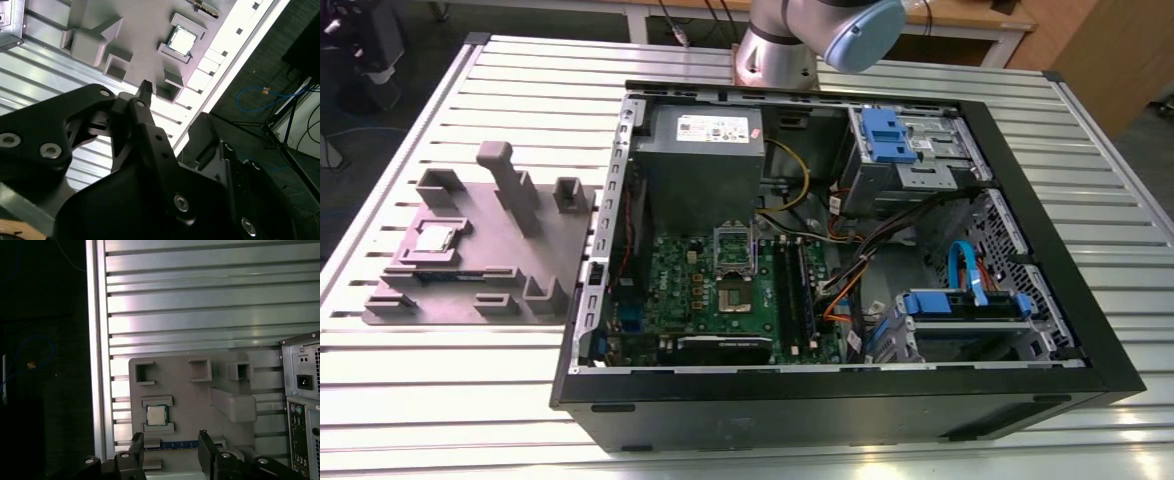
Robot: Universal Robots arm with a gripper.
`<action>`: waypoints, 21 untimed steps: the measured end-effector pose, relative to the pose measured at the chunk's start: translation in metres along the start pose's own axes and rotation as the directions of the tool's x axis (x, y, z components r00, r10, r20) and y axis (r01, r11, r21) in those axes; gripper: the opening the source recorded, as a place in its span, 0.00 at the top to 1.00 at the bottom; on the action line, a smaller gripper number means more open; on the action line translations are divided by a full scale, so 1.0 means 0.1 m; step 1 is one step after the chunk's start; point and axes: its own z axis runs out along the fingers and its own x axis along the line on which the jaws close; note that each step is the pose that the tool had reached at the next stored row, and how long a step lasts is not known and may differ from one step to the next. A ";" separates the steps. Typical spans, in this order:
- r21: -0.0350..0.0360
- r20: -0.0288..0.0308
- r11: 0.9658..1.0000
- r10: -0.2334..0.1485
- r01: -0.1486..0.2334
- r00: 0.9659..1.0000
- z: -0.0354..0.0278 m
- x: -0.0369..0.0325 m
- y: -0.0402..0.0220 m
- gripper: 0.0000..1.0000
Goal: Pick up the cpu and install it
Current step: 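Pick up the cpu and move it towards the insertion slot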
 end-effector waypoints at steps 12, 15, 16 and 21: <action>0.000 0.000 1.000 0.000 0.000 1.000 0.000 0.000 0.000 0.23; 0.000 0.000 1.000 0.000 0.000 1.000 0.000 0.000 0.000 0.23; 0.000 0.000 1.000 0.000 0.000 1.000 0.000 0.000 0.000 0.23; 0.000 0.000 1.000 -0.002 0.002 1.000 0.000 0.000 0.000 0.23</action>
